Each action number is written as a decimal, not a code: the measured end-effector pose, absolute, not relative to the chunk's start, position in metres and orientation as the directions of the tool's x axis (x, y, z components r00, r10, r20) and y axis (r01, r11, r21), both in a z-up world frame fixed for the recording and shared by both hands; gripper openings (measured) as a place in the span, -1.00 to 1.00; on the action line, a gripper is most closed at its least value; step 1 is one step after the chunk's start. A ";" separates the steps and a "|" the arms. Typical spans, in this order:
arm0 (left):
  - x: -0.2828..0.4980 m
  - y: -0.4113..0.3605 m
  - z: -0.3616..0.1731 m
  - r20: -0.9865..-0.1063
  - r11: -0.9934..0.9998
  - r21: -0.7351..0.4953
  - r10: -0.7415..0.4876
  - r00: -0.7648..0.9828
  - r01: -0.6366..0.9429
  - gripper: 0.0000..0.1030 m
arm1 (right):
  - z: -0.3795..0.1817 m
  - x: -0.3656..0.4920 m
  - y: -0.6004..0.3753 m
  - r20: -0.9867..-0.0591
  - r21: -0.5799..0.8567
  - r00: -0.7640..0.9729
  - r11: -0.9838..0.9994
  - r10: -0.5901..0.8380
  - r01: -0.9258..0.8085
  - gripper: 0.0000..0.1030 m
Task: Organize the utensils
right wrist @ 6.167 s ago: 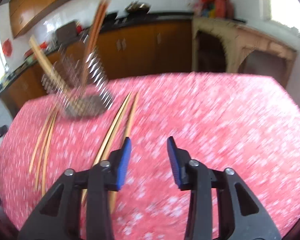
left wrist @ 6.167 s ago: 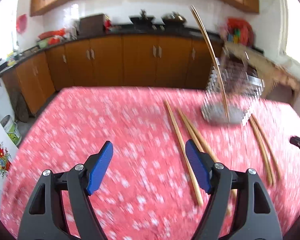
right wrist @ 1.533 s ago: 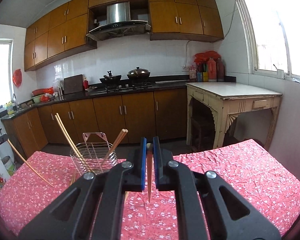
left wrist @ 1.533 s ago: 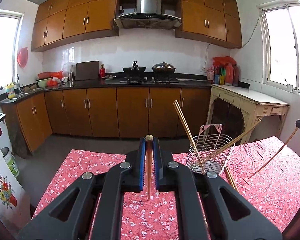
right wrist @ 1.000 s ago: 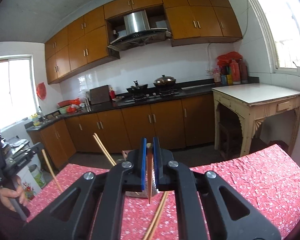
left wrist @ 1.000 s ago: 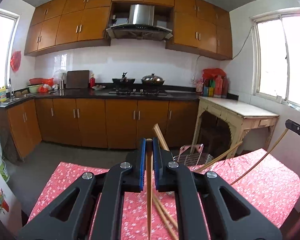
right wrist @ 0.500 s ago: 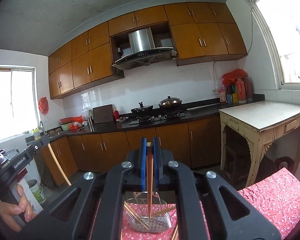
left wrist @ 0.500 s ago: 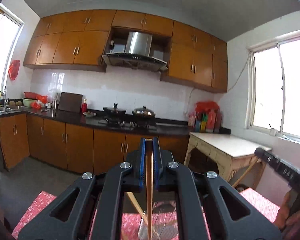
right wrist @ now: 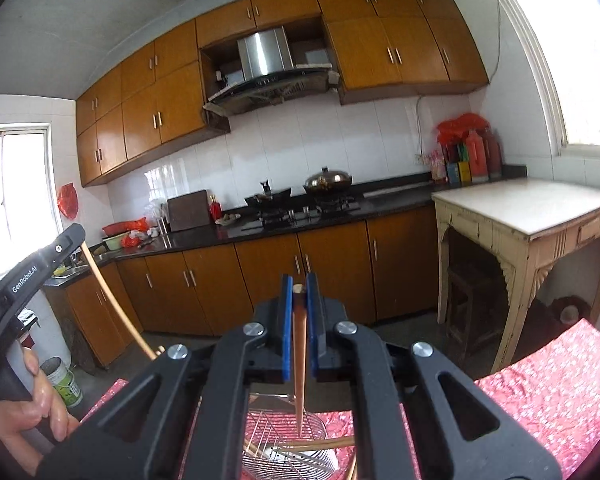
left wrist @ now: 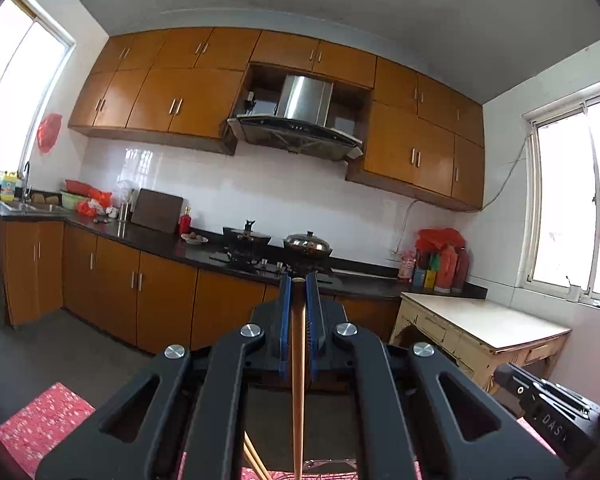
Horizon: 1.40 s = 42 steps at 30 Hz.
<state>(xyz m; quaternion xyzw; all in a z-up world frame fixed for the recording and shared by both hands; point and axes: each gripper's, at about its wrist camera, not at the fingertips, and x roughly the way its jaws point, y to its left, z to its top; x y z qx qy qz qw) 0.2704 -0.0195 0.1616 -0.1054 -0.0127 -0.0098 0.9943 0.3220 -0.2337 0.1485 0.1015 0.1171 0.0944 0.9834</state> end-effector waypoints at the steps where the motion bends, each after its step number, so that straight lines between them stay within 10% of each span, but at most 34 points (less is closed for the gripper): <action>1: 0.276 -0.018 0.154 0.013 0.974 -0.224 -0.021 1.000 0.024 -0.86 | 0.143 0.327 -0.234 -0.224 0.231 0.950 0.959 0.216 -0.163 -0.85; 14: 0.306 0.001 0.117 -0.156 0.971 -0.235 0.005 0.988 -0.042 -0.86 | 0.099 0.362 -0.239 -0.352 0.263 0.912 0.958 0.209 -0.118 -0.78; 19: 0.294 0.019 0.119 -0.181 0.970 -0.236 0.023 0.983 -0.066 -0.81 | 0.100 0.336 -0.256 -0.319 0.250 0.937 0.966 0.140 -0.060 -0.09; 23: 0.264 0.043 0.110 -0.206 0.967 -0.238 0.040 0.978 -0.089 -0.14 | 0.095 0.302 -0.281 -0.303 0.255 0.949 0.967 0.089 -0.009 0.02; 33: 0.216 0.072 0.005 -0.491 0.976 -0.165 0.046 0.870 -0.144 0.00 | -0.018 0.250 -0.314 -0.529 0.232 0.847 0.969 0.049 0.088 0.00; 42: 0.205 0.028 -0.075 -0.688 0.990 -0.143 -0.085 0.721 -0.020 0.00 | -0.116 0.251 -0.254 -0.734 0.259 0.639 0.965 0.229 -0.048 -0.52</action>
